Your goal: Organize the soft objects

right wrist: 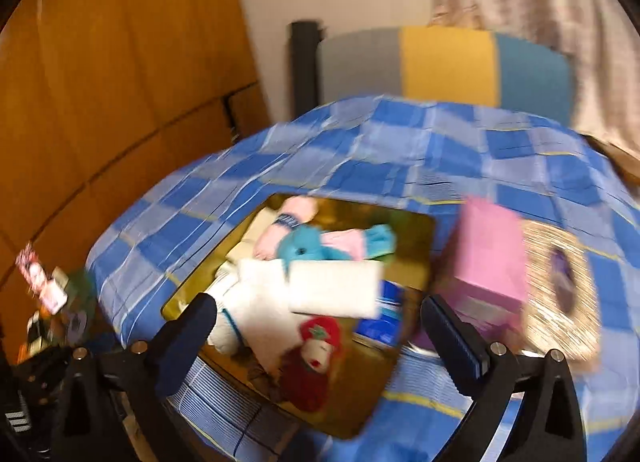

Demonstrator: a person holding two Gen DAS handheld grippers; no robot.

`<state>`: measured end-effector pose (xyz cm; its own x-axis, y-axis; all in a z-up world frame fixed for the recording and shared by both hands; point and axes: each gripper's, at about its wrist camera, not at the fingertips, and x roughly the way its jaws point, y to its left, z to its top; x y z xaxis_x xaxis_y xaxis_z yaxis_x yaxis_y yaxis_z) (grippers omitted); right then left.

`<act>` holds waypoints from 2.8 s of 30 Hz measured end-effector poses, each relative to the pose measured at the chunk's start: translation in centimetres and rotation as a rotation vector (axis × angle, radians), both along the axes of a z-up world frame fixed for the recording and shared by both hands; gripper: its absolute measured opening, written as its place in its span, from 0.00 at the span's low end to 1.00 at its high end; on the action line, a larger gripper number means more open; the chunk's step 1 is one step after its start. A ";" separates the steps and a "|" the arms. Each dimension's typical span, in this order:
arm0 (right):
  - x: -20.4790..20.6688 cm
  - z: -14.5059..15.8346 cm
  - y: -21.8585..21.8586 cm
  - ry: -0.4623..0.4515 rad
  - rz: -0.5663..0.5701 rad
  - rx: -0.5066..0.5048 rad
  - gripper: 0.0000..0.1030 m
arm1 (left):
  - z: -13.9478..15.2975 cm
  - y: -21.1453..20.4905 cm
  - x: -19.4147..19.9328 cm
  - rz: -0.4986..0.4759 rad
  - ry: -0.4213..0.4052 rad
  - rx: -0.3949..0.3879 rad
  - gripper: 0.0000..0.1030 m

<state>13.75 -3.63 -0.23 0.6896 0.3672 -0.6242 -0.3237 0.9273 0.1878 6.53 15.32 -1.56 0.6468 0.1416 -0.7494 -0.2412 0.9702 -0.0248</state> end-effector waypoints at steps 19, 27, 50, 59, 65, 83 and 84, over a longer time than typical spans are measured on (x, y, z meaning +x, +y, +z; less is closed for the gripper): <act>-10.1 0.9 -5.2 0.038 -0.328 -0.160 1.00 | 3.1 -7.5 -4.5 -0.166 -0.026 0.006 0.44; -11.6 1.6 -5.9 0.018 -0.351 -0.163 1.00 | 3.6 -8.5 -5.5 -0.194 -0.032 0.005 0.44; -11.9 1.3 -6.2 0.030 -0.378 -0.181 1.00 | 4.1 -8.3 -5.7 -0.196 -0.036 0.000 0.44; -11.8 0.8 -6.9 0.056 -0.394 -0.176 1.00 | 4.2 -8.3 -5.8 -0.200 -0.047 -0.003 0.44; -12.0 1.0 -6.7 0.042 -0.394 -0.183 1.00 | 4.2 -8.2 -5.7 -0.192 -0.043 0.004 0.44; -12.0 0.8 -7.0 0.053 -0.391 -0.173 1.00 | 4.0 -8.3 -5.7 -0.197 -0.039 0.013 0.44; -12.0 0.8 -7.0 0.053 -0.392 -0.174 1.00 | 4.0 -8.3 -5.7 -0.198 -0.039 0.012 0.44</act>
